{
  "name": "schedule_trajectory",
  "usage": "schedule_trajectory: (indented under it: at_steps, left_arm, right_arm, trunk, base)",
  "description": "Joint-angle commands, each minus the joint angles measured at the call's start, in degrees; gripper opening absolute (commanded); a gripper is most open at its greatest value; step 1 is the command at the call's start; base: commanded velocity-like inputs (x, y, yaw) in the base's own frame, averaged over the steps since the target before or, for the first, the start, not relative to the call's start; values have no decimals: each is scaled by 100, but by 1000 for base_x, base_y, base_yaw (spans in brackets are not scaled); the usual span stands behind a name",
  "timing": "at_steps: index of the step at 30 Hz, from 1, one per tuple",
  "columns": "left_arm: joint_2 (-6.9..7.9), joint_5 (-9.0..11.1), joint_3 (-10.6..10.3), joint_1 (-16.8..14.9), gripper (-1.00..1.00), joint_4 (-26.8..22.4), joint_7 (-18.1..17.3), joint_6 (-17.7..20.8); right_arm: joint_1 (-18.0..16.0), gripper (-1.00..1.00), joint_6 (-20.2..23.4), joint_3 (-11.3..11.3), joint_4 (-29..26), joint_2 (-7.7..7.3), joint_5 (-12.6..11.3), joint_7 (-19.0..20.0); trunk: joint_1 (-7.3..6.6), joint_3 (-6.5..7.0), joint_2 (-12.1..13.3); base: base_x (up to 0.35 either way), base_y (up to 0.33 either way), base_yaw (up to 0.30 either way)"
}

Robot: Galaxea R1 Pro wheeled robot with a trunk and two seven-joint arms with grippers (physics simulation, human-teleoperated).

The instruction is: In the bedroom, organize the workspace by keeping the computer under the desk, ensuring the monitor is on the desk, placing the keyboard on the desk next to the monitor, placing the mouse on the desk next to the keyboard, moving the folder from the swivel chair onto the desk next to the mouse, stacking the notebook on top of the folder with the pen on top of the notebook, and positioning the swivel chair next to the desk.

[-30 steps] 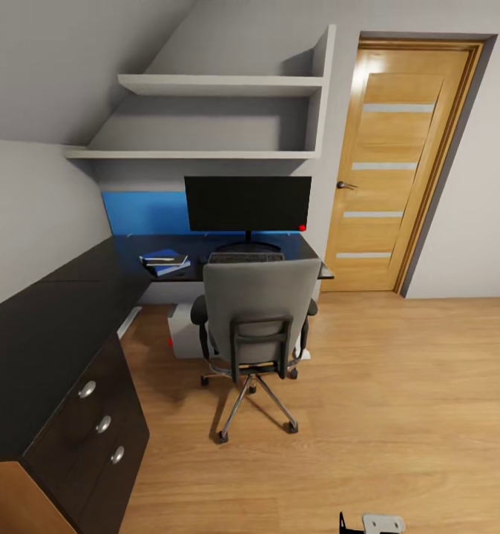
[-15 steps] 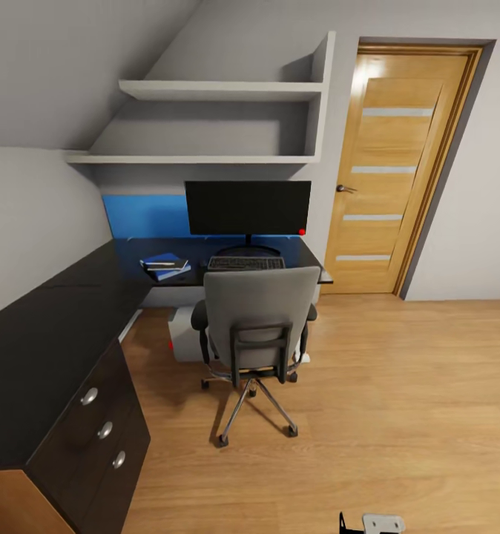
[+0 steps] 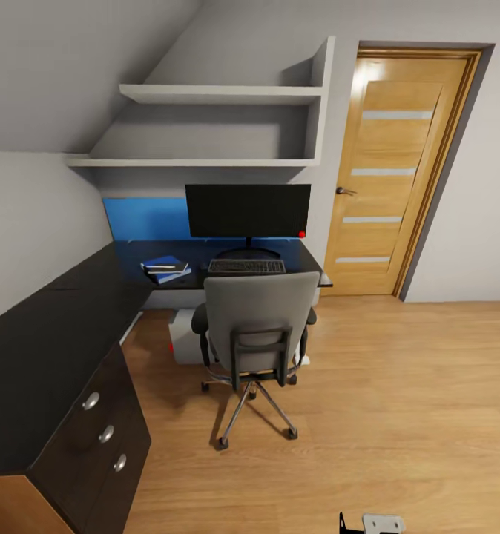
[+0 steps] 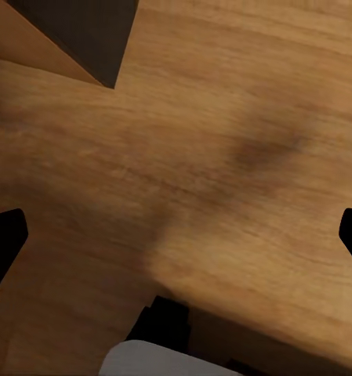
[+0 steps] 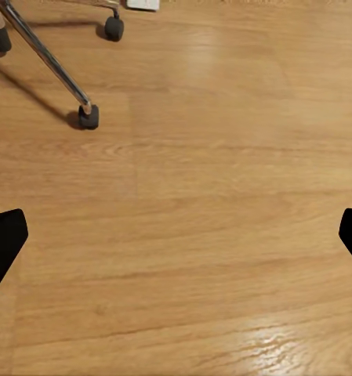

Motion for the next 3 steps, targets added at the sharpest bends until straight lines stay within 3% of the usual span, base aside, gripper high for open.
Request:
schedule_trajectory:
  at_steps: [1,3]
  left_arm:
    - [47,35,-53,-3,100,2,18,-17]
    - [53,30,-54,-3,100,2,18,-18]
  right_arm:
    - [-6,100,-7,45,11,0,20,-59]
    - [-6,100,-7,45,11,1,20,-57]
  trunk:
    - [-23,13,39]
    - [-67,49,119]
  base:
    - [0,0,0]
    - [0,0,0]
